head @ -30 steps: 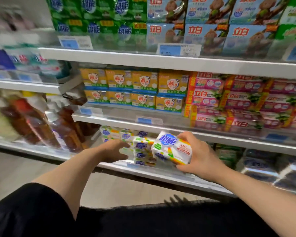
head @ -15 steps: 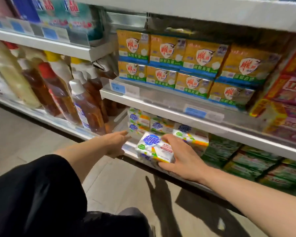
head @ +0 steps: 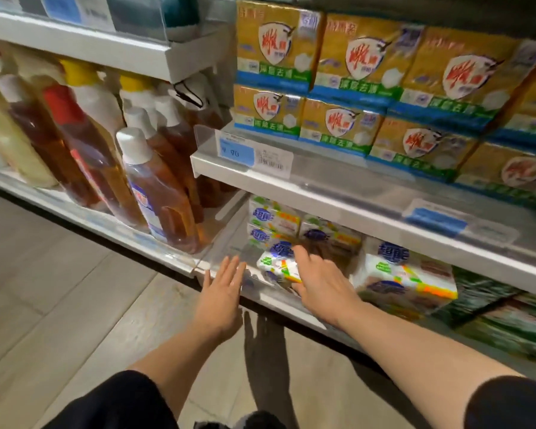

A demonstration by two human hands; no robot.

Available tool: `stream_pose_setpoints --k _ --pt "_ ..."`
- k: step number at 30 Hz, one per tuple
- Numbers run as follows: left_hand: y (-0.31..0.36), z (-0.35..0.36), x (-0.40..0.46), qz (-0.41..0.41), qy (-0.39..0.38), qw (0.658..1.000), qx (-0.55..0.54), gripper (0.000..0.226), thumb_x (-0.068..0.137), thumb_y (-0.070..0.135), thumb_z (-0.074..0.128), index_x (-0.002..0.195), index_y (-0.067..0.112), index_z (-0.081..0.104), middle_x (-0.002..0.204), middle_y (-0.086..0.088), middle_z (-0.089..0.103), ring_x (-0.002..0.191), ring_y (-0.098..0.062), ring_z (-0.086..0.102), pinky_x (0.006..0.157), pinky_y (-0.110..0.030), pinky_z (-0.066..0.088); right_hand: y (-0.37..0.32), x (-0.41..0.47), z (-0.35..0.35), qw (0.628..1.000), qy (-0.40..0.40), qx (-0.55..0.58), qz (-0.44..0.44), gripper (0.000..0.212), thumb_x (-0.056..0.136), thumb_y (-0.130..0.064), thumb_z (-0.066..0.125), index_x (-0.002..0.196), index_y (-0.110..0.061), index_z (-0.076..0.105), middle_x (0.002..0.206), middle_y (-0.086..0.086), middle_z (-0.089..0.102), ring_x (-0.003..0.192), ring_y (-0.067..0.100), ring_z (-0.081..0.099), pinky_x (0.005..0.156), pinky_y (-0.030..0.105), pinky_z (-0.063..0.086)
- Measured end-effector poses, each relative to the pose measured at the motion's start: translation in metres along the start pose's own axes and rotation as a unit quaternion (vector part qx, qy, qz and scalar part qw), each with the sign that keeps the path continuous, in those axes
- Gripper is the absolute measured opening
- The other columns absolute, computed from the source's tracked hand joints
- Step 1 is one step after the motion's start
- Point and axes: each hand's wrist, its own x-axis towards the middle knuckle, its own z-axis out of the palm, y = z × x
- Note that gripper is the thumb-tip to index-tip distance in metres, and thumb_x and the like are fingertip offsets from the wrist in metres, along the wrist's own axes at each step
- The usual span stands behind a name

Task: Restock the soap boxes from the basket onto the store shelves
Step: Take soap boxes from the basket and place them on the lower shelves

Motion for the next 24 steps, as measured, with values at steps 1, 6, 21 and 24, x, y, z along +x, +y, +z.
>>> stream_pose_setpoints --k 1,6,21,24 --pt "0.001 0.004 -0.001 -0.005 0.007 1.0 -0.003 0.091 0.092 0.017 0.057 0.154 0.022 -0.009 0.161 0.0 -0.018 0.147 -0.019 -0.019 0.113 -0.043 -0.014 0.002 0.001 0.005 1.0 -0.005 -0.002 0.014 0.056 0.095 -0.016 0.053 0.141 -0.018 0.021 0.127 0.013 0.05 0.113 0.035 0.05 0.086 0.042 0.044" --pt "-0.003 0.012 0.0 -0.001 0.007 1.0 0.012 0.101 0.09 0.019 0.062 0.151 0.024 -0.018 0.157 0.002 -0.026 0.144 -0.02 -0.025 0.118 -0.047 -0.009 0.002 0.008 0.016 0.998 -0.027 -0.04 0.048 0.048 0.092 -0.009 0.053 0.135 -0.016 0.033 0.127 0.01 0.054 0.113 0.032 0.054 0.079 0.036 0.041" --pt "0.001 -0.019 -0.014 0.016 -0.015 1.0 0.008 0.092 0.092 0.017 0.06 0.154 0.025 -0.008 0.161 0.0 -0.016 0.148 -0.019 -0.015 0.116 -0.044 -0.007 -0.001 -0.044 -0.02 0.988 -0.061 -0.069 -0.127 0.077 0.079 0.005 0.063 0.145 -0.008 0.025 0.14 0.01 0.036 0.132 0.025 0.032 0.106 0.036 0.037" --pt "0.02 -0.048 -0.036 0.065 0.032 0.997 -0.038 0.087 0.091 0.017 0.063 0.155 0.023 0.005 0.163 -0.002 -0.002 0.15 -0.021 0.001 0.121 -0.042 0.009 0.009 -0.081 -0.048 0.983 -0.05 -0.088 -0.153 0.07 0.08 -0.001 0.064 0.141 -0.012 0.032 0.13 0.008 0.045 0.122 0.024 0.041 0.094 0.041 0.046"
